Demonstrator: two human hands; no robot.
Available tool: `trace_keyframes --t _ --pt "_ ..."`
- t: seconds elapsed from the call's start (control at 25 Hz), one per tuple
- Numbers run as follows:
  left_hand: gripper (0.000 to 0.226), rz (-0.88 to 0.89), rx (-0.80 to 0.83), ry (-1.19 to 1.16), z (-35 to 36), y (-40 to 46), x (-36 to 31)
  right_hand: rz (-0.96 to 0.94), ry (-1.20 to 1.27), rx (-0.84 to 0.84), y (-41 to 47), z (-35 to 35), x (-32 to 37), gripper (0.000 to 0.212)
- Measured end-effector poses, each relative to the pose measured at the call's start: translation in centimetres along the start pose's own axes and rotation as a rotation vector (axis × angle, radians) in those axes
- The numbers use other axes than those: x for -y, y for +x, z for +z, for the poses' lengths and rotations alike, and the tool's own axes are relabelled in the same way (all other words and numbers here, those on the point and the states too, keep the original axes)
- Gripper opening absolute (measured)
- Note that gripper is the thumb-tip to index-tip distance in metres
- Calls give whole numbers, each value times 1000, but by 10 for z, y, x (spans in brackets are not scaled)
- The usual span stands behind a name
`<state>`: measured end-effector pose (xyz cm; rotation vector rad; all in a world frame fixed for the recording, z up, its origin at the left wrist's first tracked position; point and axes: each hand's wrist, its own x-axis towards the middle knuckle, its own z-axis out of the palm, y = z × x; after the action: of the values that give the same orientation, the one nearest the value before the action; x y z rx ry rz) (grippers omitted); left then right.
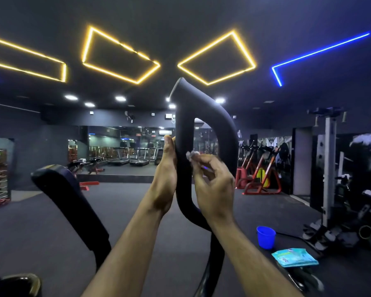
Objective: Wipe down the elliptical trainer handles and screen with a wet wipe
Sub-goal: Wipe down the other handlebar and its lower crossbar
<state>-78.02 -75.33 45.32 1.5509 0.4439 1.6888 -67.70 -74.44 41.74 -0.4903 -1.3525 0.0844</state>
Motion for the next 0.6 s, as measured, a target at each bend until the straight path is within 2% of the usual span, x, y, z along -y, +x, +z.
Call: trace_keyframes --t 0.08,0.24,0.32,0.6 --pt "66 8 7 -3 0 -1 -1 2 -11 57 -2 -2 0 32" --pt "66 47 50 26 -2 0 2 -108 95 -81 40 19 16 28" --pt "67 54 57 44 -3 2 2 -133 117 -86 46 25 17 30" --pt "71 36 8 132 -1 -2 1 -138 -146 167 -5 -8 -23 49"
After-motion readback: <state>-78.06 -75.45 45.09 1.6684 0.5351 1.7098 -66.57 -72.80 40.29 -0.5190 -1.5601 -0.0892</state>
